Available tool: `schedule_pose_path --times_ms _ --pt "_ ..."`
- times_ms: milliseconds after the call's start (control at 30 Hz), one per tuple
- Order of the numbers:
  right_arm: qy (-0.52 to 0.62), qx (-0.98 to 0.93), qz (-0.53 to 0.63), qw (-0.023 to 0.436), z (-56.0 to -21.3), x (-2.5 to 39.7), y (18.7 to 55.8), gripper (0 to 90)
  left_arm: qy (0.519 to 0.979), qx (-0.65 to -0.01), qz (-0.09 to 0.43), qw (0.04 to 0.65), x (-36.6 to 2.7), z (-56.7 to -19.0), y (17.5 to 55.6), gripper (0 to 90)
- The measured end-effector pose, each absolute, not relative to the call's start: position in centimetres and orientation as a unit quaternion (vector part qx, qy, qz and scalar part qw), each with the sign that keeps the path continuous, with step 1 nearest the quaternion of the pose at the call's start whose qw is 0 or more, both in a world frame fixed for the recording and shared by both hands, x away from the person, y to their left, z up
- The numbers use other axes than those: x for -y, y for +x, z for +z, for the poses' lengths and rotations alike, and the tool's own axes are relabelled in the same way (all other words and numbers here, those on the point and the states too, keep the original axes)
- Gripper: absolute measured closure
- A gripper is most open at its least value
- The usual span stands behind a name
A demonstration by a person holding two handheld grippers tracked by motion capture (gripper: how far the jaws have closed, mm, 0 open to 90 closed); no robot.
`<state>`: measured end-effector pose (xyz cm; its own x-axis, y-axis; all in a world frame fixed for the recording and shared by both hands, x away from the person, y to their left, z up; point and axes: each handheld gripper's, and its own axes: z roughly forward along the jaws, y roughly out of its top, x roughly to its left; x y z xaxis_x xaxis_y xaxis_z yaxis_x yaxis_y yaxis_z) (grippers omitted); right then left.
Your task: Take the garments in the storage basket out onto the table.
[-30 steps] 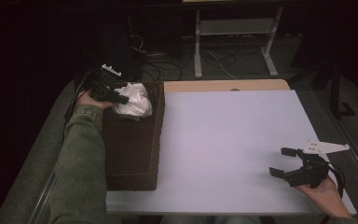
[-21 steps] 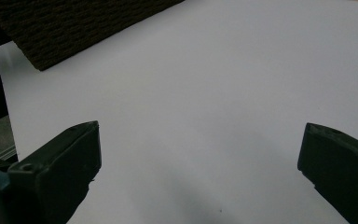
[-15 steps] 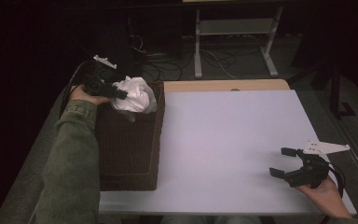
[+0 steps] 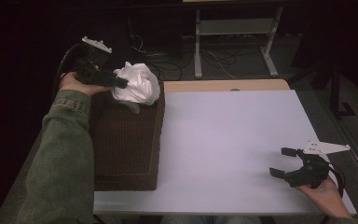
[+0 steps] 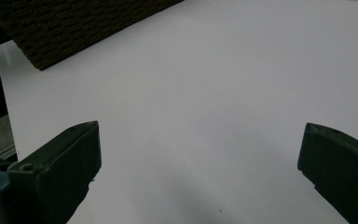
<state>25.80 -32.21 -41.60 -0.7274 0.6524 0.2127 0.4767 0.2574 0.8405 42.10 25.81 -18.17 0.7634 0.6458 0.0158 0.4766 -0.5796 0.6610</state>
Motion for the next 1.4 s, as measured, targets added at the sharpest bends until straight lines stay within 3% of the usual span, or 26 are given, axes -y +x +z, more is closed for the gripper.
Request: schedule_pose_path --times_ms 600,1400 --pt "0.355 -0.787 0.495 0.092 -41.6 32.2 25.8 0.0 0.899 -0.246 0.125 0.339 -20.1 -13.5 39.2 68.3" --pt "0.351 -0.787 0.498 0.095 -41.5 32.3 25.8 0.0 0.916 -0.192 0.111 0.335 -14.4 -13.4 38.8 68.2"
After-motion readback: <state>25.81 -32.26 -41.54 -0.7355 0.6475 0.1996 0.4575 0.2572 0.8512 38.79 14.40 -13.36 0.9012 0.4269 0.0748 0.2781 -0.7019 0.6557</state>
